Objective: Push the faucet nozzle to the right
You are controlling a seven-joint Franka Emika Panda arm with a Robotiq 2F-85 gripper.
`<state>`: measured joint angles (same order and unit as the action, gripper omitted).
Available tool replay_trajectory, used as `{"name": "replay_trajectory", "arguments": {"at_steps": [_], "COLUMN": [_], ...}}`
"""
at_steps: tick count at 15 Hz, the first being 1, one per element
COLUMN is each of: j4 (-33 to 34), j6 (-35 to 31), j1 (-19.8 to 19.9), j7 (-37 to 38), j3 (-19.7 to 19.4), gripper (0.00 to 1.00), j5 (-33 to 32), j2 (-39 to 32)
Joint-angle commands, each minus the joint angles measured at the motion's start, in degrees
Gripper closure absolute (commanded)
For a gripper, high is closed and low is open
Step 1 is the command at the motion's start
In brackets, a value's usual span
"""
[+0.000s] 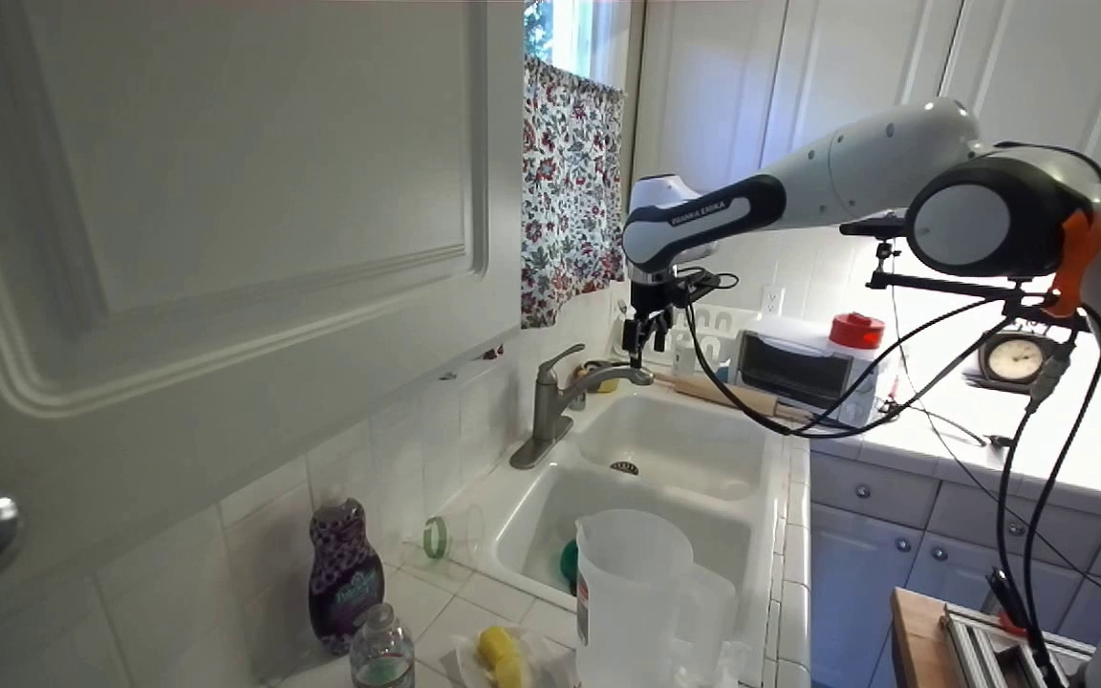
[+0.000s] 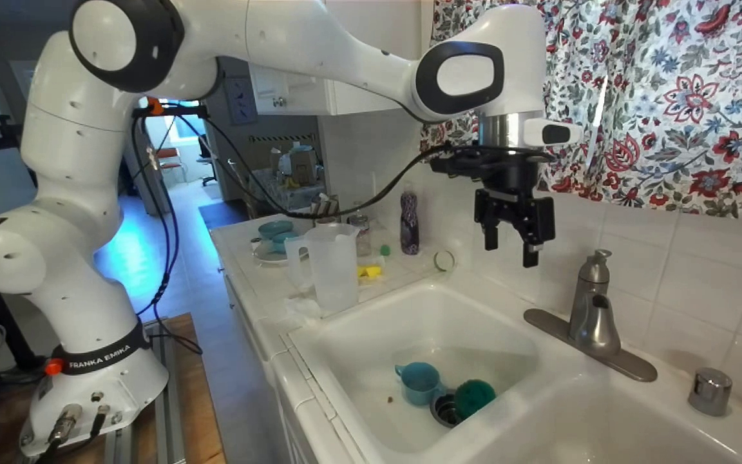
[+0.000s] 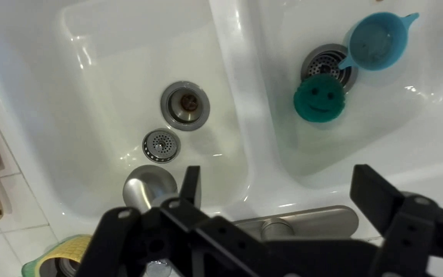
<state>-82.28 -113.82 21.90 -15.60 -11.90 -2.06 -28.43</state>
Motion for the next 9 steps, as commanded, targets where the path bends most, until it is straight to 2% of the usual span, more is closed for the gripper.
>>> {"name": "replay_trajectory", "arguments": {"at_steps": [1,4,6,7,9], "j4": [-13.5,-21.3,-26.8,-18.4,-22.5], "j6": [-2.9,-0.2,-1.3,0.2,0.2], "j1": [-4.2,-6.7,-8.2,-6.9,-8.0], "j7": [9.6,13.0,12.9,11.3,11.6], "j3": [-1.2,-0.8,-0.2,-0.6,-0.4], "gripper": [0.00,0.00,0.00,0.00,0.00], "j5": [-2.6,-3.2,-3.3,-1.4,-1.5], "j2": [10.5,17.4,21.9,15.0,18.5]}}
